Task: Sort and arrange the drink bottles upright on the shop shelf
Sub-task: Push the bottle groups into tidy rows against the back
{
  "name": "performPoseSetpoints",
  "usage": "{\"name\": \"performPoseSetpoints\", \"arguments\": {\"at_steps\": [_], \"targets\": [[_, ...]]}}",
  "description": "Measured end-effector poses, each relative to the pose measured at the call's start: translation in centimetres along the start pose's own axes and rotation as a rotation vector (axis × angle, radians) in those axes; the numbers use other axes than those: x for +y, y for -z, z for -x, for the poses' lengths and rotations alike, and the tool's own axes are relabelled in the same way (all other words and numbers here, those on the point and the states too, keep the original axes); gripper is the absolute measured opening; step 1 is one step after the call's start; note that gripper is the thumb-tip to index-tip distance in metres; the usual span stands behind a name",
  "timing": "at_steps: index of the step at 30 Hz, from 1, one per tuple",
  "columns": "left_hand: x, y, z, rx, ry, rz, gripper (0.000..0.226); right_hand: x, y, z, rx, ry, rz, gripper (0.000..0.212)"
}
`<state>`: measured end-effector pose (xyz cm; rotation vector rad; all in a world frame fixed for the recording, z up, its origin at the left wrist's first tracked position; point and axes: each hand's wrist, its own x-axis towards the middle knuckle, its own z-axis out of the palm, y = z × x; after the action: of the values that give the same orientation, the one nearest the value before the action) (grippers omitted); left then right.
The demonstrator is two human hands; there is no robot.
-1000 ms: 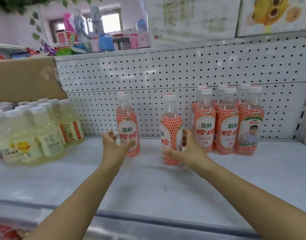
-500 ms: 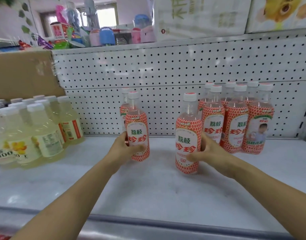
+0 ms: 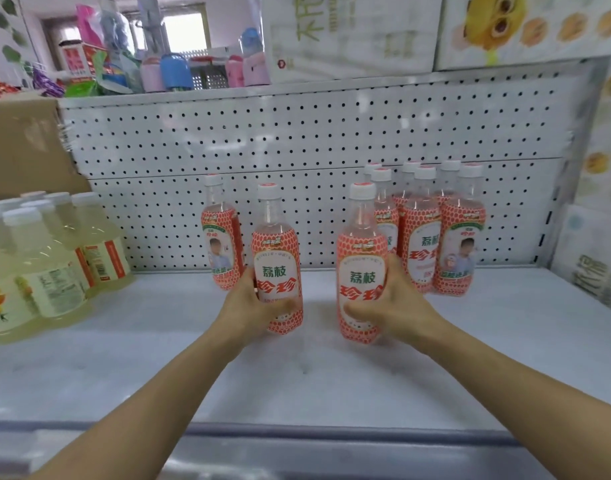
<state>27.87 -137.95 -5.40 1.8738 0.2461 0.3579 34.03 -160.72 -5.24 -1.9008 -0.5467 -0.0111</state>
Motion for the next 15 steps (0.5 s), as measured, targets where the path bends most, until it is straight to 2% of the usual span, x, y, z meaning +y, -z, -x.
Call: {"name": "performPoseSetpoints", "arguments": {"at_steps": [8,15], "targets": [[2.1,-7.2,0.7,-0.084,-0.01,-0.008,0.066,2.2,8.4,1.4,0.002,-0.106,-0.019,0.064],[2.7,-11.8,0.5,-0.055,-0.044,0.008,0.072,2.5,9.5,1.4,0.021,-0.089,-0.015,0.068]]}}
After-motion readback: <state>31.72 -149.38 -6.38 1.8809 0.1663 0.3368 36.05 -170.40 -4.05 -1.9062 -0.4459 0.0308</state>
